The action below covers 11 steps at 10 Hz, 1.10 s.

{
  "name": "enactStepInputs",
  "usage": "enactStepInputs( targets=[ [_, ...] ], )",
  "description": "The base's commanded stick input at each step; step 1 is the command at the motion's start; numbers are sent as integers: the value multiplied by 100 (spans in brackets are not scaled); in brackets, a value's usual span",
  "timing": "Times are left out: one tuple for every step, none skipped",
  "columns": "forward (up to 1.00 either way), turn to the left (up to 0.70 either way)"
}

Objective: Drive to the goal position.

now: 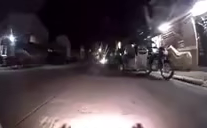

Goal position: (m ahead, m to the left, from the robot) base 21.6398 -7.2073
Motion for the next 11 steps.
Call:
enactStepInputs(
  targets=[
    [54,0],
    [54,0],
    [54,0],
    [54,0],
    [54,0],
    [54,0],
    [54,0],
    [54,0],
    [53,0],
    [54,0],
    [54,0]
  ],
)
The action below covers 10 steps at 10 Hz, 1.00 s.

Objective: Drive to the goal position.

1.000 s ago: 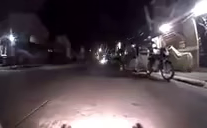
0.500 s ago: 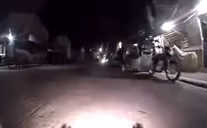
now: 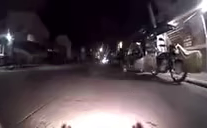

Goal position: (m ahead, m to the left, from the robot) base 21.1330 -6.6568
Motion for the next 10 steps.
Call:
enactStepInputs(
  targets=[
    [54,-2],
    [54,-13],
    [54,-13],
    [54,-8],
    [54,0],
    [54,0],
    [54,0],
    [54,0],
    [54,0],
    [54,0]
  ],
)
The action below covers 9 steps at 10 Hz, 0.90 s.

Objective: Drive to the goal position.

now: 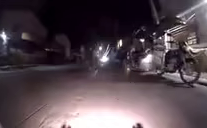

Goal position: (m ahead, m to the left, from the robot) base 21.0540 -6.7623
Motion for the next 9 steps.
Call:
enactStepInputs(
  targets=[
    [54,0],
    [54,0],
    [54,0],
    [54,0],
    [54,-3],
    [54,-12],
    [54,-13],
    [53,-13],
    [54,-13]
  ],
)
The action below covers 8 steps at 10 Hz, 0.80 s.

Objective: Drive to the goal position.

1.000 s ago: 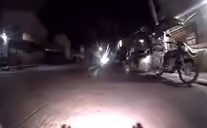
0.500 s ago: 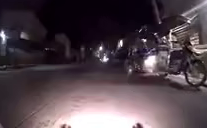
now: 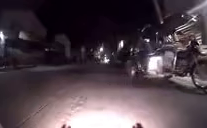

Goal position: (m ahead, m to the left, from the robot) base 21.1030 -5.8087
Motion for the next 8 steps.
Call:
enactStepInputs(
  targets=[
    [54,-13],
    [54,-13],
    [54,-1],
    [54,0],
    [54,0],
    [54,0],
    [54,0],
    [54,0]
  ],
)
